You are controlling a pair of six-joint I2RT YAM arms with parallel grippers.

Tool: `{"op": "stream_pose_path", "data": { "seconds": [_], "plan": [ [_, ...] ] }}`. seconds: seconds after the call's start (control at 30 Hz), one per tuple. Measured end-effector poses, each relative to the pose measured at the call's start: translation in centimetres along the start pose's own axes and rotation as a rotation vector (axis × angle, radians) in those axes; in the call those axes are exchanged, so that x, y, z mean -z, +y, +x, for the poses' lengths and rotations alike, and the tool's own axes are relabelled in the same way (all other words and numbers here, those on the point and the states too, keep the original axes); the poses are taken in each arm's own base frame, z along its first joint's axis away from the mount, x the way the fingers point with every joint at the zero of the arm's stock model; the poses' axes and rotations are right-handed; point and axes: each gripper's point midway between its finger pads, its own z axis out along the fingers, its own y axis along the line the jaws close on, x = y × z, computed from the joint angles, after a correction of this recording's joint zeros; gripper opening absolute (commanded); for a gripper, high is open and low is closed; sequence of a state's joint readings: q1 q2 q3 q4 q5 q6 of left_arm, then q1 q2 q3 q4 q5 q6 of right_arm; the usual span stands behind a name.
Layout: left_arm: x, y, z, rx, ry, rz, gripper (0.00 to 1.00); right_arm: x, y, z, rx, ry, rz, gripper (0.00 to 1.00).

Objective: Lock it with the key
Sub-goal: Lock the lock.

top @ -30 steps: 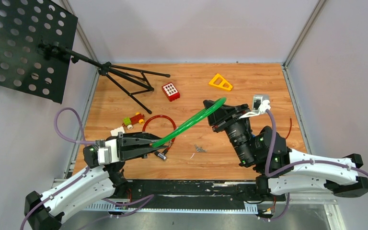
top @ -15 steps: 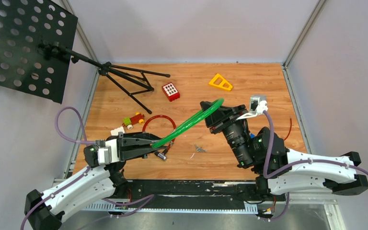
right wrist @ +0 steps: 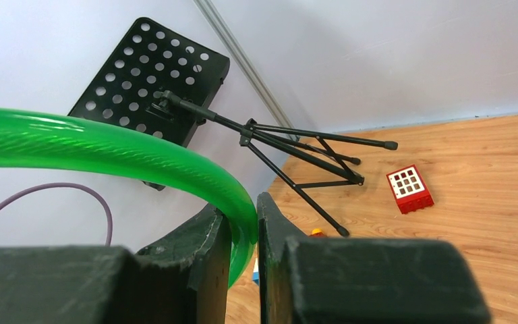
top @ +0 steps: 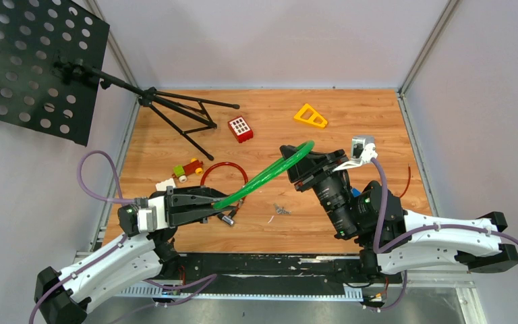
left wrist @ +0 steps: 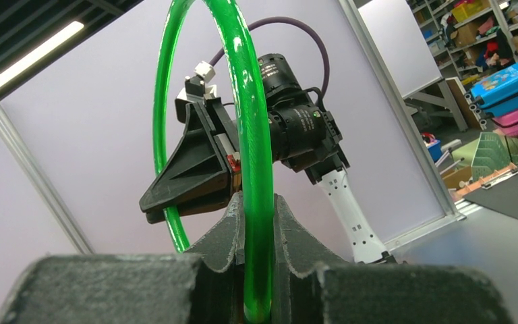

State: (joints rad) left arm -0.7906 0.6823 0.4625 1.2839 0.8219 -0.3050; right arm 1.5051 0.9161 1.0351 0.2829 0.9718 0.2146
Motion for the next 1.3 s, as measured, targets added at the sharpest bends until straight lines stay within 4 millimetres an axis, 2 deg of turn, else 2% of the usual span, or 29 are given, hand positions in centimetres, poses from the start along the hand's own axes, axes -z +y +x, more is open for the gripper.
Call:
{"op": "stream_pose_path", "data": {
  "seconds": [0.67,0.97,1.3],
  "plan": [
    [0.0,0.1,0.3,0.003,0.009,-0.006,0.0,0.1,0.8,1.3,0.003,0.02,-0.002,0.0],
    [0.4,0.1,0.3,-0.013,0.02,-0.026,0.0,-0.3,2.4,1.8,-0.01,0.028,-0.02,0.0],
    [1.1,-0.6,-0.6,-0.043,0.008,-0.04,0.0,0.5,4.2,3.6,-0.076,0.067,-0.033,0.0]
  ]
}}
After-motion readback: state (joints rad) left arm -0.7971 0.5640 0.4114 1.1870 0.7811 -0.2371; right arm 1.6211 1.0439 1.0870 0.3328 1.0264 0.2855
